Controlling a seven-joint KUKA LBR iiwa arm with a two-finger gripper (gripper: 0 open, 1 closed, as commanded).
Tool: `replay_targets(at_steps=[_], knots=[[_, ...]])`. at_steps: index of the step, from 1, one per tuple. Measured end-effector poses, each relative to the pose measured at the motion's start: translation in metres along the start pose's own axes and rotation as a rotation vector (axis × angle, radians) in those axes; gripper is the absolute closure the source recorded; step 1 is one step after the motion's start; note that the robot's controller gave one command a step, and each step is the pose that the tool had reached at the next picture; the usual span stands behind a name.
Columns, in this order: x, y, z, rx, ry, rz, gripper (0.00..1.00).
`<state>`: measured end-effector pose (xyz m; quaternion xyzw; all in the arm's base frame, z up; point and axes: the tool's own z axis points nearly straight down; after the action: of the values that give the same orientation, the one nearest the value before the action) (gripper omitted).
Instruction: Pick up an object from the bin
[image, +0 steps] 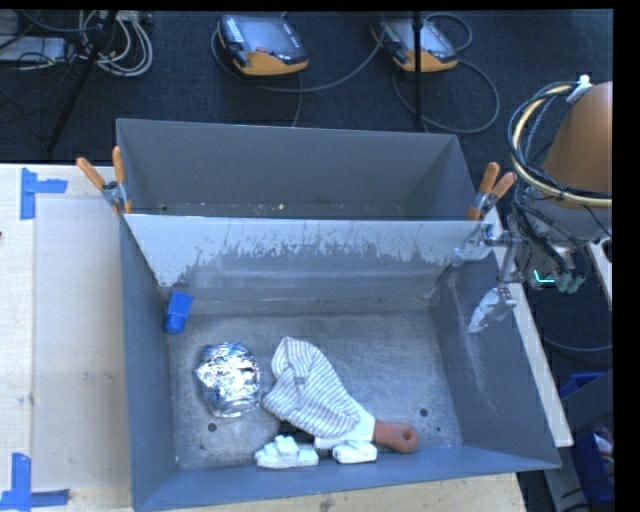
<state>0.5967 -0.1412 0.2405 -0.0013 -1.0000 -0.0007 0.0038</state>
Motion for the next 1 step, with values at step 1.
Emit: replay_targets(at_steps=[1], knots=[[-0.0015, 0.0007, -0.0046, 0.001, -0.008, -0.003, 0.0]])
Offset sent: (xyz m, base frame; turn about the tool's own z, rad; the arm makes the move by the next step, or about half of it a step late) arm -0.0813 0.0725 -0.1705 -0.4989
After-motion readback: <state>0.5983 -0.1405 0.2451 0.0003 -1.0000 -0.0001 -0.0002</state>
